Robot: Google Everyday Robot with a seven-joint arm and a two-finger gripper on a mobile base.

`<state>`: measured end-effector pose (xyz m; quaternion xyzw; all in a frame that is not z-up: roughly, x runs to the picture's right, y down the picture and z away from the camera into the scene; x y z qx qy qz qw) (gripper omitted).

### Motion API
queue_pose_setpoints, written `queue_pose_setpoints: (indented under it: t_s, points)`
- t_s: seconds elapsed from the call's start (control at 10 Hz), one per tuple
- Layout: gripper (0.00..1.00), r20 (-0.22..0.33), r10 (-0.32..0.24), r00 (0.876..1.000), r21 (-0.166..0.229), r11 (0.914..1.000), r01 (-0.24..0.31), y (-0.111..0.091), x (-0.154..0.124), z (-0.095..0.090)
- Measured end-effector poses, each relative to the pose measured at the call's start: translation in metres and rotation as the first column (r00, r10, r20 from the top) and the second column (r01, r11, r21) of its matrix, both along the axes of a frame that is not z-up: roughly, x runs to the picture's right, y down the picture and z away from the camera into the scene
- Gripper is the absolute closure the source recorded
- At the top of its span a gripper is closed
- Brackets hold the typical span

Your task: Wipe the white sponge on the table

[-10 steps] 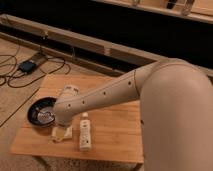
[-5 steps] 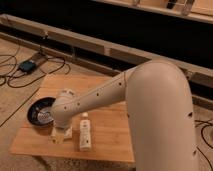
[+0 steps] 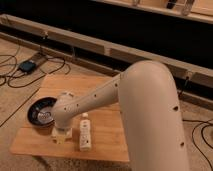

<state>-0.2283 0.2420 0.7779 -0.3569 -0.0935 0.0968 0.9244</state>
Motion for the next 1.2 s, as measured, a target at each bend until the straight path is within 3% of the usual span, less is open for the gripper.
queue_pose_setpoints:
  t_s: [1.2]
  points:
    - [0.2, -0.039, -0.002, 0.999, 0.03, 0.9996, 0.003, 0.003, 0.002, 0.029]
